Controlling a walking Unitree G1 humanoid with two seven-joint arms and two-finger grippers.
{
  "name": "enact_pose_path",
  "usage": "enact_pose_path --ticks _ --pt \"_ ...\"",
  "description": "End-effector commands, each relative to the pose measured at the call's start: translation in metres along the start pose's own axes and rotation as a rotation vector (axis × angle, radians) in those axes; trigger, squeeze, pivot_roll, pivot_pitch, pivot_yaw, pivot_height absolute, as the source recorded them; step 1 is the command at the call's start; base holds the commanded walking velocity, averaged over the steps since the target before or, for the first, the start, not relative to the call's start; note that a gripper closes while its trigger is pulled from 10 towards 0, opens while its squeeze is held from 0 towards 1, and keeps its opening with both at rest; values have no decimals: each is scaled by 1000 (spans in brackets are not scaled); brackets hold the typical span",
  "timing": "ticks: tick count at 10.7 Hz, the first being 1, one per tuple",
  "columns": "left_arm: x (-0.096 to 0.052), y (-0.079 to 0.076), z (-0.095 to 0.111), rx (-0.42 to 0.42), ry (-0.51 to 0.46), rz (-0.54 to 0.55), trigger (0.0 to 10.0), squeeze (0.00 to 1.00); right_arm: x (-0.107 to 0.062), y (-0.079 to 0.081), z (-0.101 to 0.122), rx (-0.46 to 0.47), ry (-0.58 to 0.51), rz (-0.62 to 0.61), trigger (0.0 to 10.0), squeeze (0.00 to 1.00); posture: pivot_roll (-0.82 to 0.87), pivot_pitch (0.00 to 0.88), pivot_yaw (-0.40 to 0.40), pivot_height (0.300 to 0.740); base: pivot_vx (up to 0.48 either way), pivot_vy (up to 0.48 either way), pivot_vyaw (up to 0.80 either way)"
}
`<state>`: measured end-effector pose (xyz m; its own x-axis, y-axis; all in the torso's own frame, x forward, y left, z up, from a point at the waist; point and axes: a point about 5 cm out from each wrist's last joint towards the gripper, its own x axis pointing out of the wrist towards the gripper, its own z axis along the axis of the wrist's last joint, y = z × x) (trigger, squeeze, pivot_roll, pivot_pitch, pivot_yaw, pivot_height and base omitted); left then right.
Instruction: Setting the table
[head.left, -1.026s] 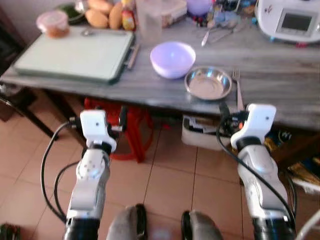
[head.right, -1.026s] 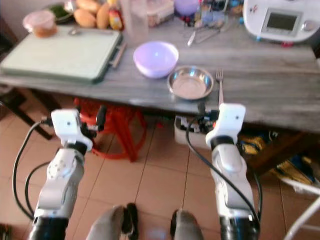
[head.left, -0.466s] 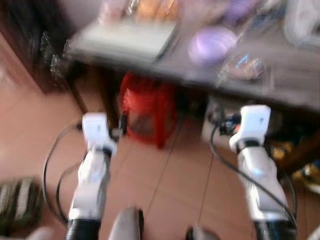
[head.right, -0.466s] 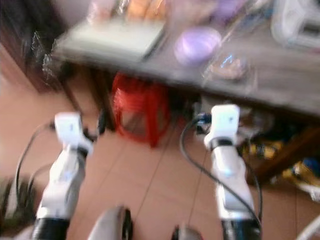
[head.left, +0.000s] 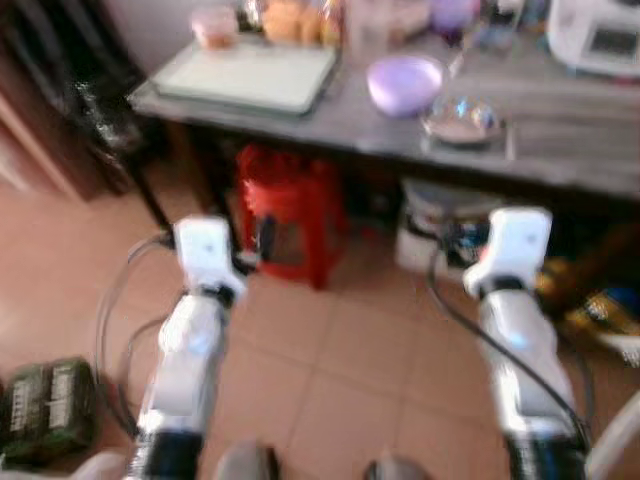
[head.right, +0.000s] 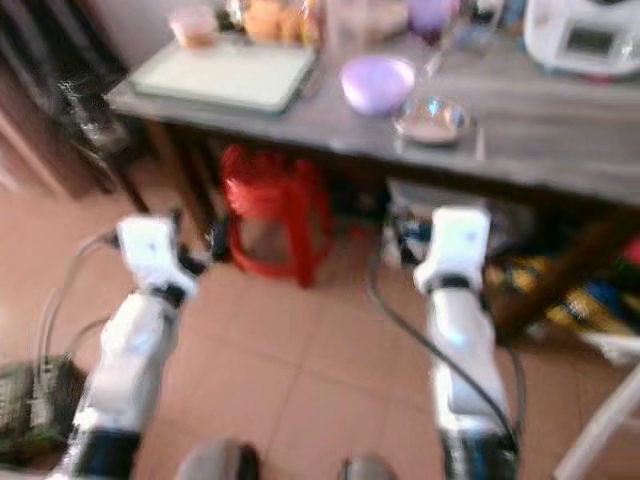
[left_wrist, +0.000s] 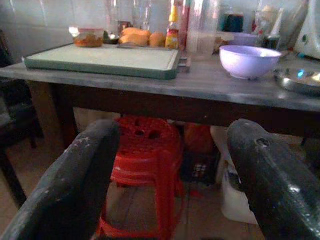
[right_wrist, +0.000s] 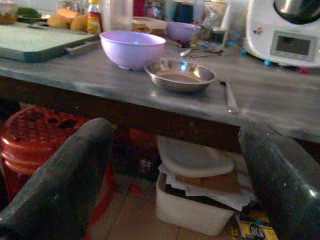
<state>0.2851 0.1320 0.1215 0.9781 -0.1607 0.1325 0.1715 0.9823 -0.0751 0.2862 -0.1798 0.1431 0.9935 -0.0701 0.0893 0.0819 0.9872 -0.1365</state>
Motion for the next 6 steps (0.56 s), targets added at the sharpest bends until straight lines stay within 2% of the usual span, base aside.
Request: enact_pose_path --ticks 1,2,4,5,6 --pt "-1 0 -1 -4 4 -18 10000 0 0 6 -3 46 18 18 10000 0 -45 93 42 740 0 -386 0" --pt "-2 -2 -2 -8 5 -24 10000 0 0 10 -3 150 34 38 10000 0 -48 96 39 740 0 -416 0" --pt "-1 -4 -2 -14 5 -30 10000 0 -2 12 -2 155 28 76 10000 0 -49 92 40 740 0 -412 0" --pt "0 -5 -1 -19 3 -37 10000 0 -3 11 -4 121 42 71 10000 0 -50 92 41 740 0 -409 0" --pt "-1 -4 -1 -20 3 -38 10000 0 -3 10 -4 140 44 76 10000 0 -51 93 41 740 0 -405 -800"
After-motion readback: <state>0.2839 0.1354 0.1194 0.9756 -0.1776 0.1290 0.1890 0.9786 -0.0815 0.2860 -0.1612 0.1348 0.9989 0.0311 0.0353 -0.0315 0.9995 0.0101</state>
